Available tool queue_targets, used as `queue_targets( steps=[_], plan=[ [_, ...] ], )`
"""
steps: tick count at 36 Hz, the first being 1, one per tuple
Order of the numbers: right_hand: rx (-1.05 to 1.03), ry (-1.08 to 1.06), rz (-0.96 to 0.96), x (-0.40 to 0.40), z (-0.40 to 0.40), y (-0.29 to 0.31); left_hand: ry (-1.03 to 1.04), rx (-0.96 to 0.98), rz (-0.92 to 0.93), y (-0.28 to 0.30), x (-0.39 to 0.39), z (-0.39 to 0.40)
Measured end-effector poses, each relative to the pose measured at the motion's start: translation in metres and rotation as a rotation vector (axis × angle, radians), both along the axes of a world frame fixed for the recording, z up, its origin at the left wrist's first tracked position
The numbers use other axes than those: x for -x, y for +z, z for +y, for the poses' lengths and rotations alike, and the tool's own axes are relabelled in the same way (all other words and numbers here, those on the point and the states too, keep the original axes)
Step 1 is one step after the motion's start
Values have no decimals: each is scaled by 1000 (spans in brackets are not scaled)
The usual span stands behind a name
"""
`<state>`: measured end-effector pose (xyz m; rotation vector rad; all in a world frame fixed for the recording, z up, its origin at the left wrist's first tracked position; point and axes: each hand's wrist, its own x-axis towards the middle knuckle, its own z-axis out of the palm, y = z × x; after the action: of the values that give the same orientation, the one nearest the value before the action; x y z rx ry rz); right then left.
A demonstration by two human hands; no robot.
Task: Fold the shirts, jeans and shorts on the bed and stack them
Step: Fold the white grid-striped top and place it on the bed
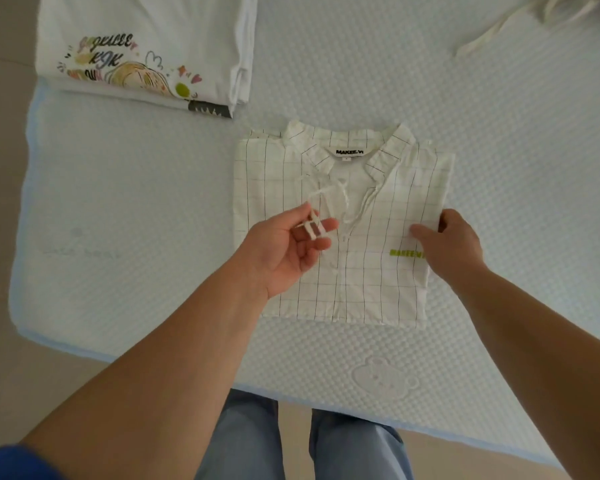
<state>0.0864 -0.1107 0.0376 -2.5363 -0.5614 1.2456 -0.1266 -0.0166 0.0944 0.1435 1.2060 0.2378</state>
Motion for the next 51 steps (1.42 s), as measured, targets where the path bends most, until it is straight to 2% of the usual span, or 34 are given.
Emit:
queue_targets(
  steps=[2,4,6,10,12,15,19,24,26,32,35,40,43,47,51],
  plan=[
    [-1,3,1,0,0,0,-266,-165,266,-8,5,-8],
    [-4,5,5,-1,1,-1,-607,-456,562,-16,12,-16],
    [-9,-1,8,-1,1,-1,-788,-676,780,-20,20,-19],
    [-25,-26,2,1,-1,0,-786,-932,1016,-23,38,-12],
    [-44,-62,-1,3,-2,-1,-718,-889,1053,-28,45,-4],
    [-58,-156,9,4,-3,-1,-576,-643,964,-36,48,9],
    [-28,-195,91,4,-2,1,-520,-523,802,-44,44,22],
    [-20,-178,288,3,-1,12,-629,-533,696,-41,37,20],
    [-31,-210,313,5,-3,17,-649,-552,636,-37,36,20],
    [-85,-503,344,9,-21,16,-496,-625,636,-37,40,27],
    [-83,-547,354,6,-26,9,-465,-603,629,-44,35,36],
    [-80,-496,382,3,-24,8,-499,-422,473,-38,24,40],
    [-96,-424,362,7,-23,17,-468,-388,459,-29,25,40],
    [-167,-346,292,21,-15,41,-420,-424,446,-9,37,39],
    [-284,-255,254,39,1,70,-272,-508,371,17,65,51]
  ],
)
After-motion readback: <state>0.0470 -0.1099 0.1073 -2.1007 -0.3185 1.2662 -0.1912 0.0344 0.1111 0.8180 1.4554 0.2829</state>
